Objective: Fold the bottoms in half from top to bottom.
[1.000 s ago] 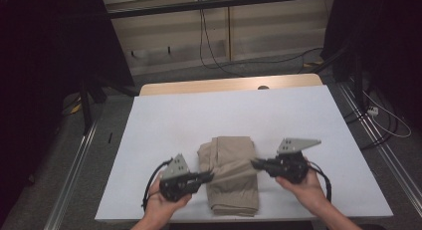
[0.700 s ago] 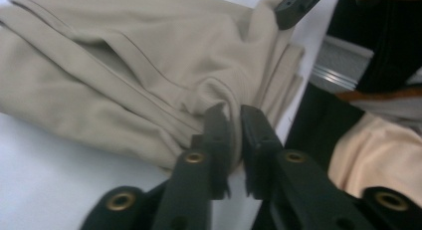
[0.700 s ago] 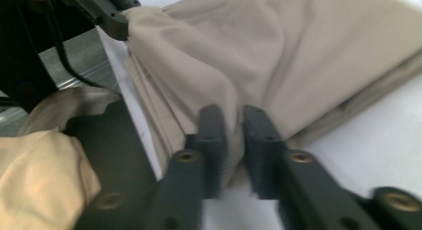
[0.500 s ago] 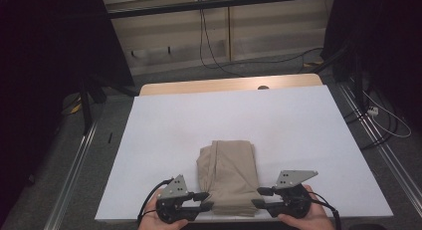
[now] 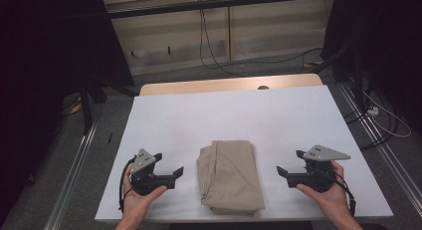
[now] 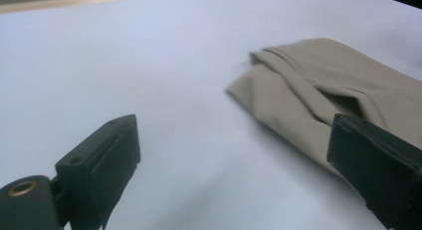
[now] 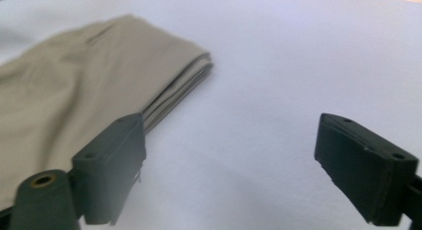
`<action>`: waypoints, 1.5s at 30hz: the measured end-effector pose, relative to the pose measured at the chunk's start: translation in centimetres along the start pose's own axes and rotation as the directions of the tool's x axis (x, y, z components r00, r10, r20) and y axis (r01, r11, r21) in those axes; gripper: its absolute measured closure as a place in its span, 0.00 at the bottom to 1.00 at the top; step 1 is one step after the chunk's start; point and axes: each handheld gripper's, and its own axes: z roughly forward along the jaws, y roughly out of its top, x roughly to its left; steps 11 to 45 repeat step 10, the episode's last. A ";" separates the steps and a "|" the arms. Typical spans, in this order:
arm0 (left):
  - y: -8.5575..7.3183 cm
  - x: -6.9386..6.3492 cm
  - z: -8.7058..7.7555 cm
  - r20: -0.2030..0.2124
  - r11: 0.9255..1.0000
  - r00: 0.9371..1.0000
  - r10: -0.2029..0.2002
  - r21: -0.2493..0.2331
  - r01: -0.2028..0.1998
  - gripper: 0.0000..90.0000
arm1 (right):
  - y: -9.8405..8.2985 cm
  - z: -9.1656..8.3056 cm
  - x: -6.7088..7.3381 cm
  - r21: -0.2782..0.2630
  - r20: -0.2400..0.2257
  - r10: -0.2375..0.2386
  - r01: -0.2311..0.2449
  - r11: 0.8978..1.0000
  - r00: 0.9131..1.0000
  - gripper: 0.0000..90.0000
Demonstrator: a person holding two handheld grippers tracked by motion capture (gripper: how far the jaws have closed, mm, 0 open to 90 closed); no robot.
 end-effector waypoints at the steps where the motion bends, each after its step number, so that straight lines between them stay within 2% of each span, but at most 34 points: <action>1: 0.0 0.2 -0.2 0.006 1.000 1.000 -0.004 -0.007 0.004 0.08 | 0.0 -0.1 -0.3 -0.011 0.014 0.025 -0.024 1.000 1.000 0.14; 2: -0.1 0.3 -0.4 0.018 1.000 1.000 0.012 -0.008 -0.012 0.08 | 0.0 -0.2 -0.4 -0.018 0.023 0.025 -0.025 1.000 0.999 0.12; 4: -0.1 0.1 -0.6 -0.001 1.000 1.000 0.019 -0.019 -0.019 0.08 | 0.0 -0.4 -0.5 -0.026 0.025 0.036 -0.035 0.999 0.999 0.11; 6: -0.1 0.0 -0.5 -0.001 0.999 0.999 0.054 -0.007 -0.054 0.08 | 0.0 -0.3 -0.4 -0.024 0.016 0.030 -0.030 0.999 0.999 0.10; 8: -0.1 -0.1 -0.4 0.009 0.999 0.999 0.041 -0.013 -0.041 0.08 | -0.1 -0.2 -0.2 -0.022 0.014 0.024 -0.024 0.999 1.000 0.10; 10: -0.1 -0.1 -0.2 0.009 0.999 0.999 0.047 0.006 -0.047 0.08 | -0.1 -0.1 -0.2 -0.020 0.011 0.033 -0.033 0.999 0.999 0.08; 45: -0.1 -0.1 -0.2 0.009 0.999 0.999 0.047 0.006 -0.047 0.08 | -0.1 -0.1 -0.2 -0.020 0.011 0.033 -0.033 0.999 0.999 0.08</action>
